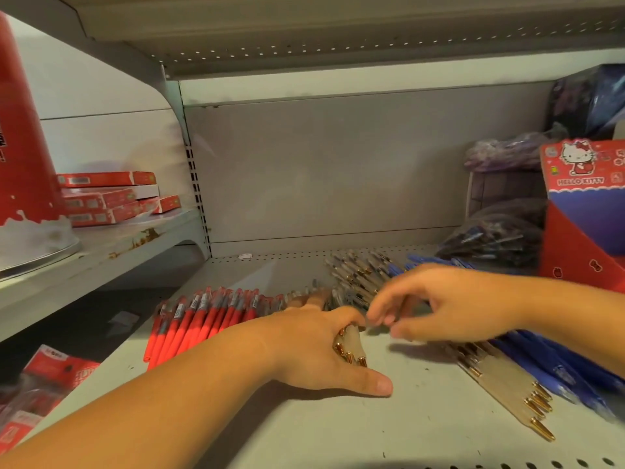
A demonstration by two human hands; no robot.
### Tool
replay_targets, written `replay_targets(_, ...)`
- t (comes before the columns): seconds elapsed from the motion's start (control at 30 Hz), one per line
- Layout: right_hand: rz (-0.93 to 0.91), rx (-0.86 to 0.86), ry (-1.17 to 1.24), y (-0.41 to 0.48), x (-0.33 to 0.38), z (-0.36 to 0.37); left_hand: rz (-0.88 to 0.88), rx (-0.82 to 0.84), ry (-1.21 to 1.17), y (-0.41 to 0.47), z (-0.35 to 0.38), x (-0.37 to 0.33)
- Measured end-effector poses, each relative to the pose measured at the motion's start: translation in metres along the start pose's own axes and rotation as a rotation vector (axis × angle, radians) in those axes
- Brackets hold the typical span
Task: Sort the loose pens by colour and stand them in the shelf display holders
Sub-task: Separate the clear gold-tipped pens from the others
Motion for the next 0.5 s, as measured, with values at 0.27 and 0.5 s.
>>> replay_targets(0.27, 0.254, 0.107, -0.205, -0.012, -0.047, -0.023, 0.076, -0.097, 0.092, 0.002, -0.006, -0.002)
replay_targets(0.5, 0.227, 0.075, -0.328, -0.011, -0.040, -0.018, 0.096, -0.088, 0.038, 0.000, -0.007, -0.004)
Point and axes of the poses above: each hand's wrist, its own y-axis towards the middle knuckle, its own z-axis out of the palm, x = y × z, the point moved 3 cm from there along y, towards the middle knuckle, and after that the axes turned 1 degree about x, right-handed, at the moved point
